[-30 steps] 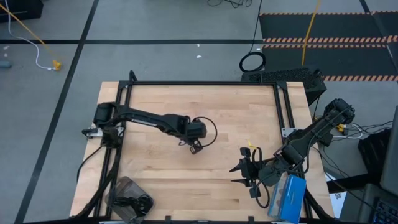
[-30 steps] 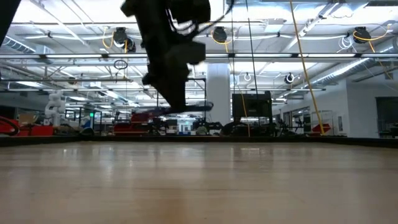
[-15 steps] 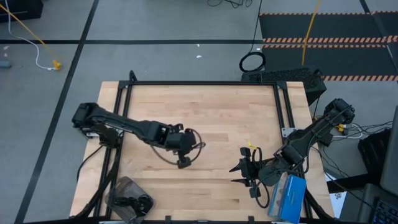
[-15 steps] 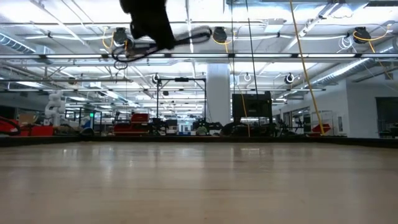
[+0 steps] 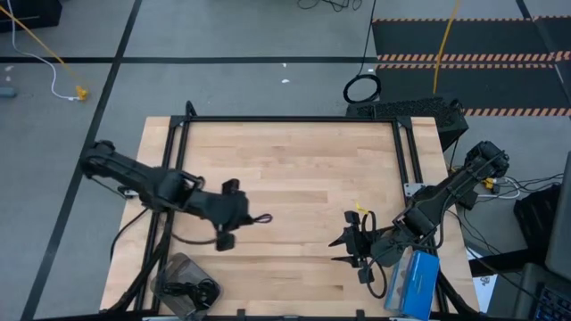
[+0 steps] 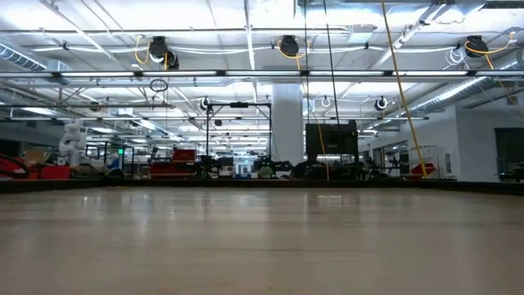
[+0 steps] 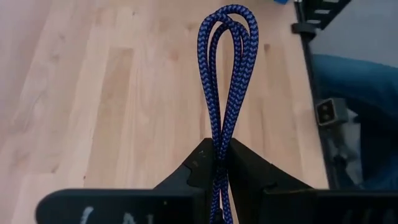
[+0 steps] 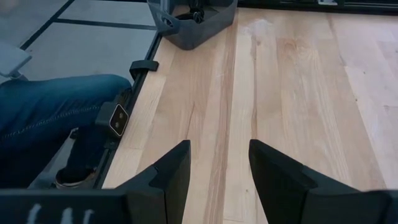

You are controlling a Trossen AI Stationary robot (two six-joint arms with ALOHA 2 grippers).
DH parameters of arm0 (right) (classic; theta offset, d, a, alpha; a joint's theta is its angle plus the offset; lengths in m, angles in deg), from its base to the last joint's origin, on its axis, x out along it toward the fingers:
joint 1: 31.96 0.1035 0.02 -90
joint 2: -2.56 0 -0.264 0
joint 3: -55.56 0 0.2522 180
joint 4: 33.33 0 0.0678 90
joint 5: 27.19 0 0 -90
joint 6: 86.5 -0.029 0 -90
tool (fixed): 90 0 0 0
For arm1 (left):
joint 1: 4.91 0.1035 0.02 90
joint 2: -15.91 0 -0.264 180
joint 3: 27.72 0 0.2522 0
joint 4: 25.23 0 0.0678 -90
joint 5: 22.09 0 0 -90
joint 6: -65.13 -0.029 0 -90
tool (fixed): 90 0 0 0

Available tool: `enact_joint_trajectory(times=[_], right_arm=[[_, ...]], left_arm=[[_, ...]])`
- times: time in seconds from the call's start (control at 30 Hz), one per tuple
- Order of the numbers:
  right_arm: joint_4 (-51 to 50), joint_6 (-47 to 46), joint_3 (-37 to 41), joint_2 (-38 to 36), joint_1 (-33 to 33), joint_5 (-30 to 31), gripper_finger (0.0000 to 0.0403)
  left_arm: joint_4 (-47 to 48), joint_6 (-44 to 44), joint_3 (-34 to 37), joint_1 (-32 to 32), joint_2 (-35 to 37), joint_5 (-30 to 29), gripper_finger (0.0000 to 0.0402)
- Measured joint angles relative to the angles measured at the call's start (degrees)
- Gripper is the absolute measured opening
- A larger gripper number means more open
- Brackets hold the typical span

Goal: Pick and place USB-C Cables
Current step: Put the blue charger cable into the black bin

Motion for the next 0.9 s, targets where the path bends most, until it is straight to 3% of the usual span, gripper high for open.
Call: enact_joint_trajectory(times=[0.37, 0.9], right_arm=[[0.4, 0.1, 0.0, 0.0, 0.0, 0.0, 0.0157], [0.4, 1.2, 0.0, 0.0, -0.2, 1.7, 0.0157]], left_arm=[[1.8, 0.2, 0.0, -4.5, 10.4, -0.1, 0.0041], [10.2, 0.5, 0.0, -13.6, 11.5, 0.4, 0.0042]])
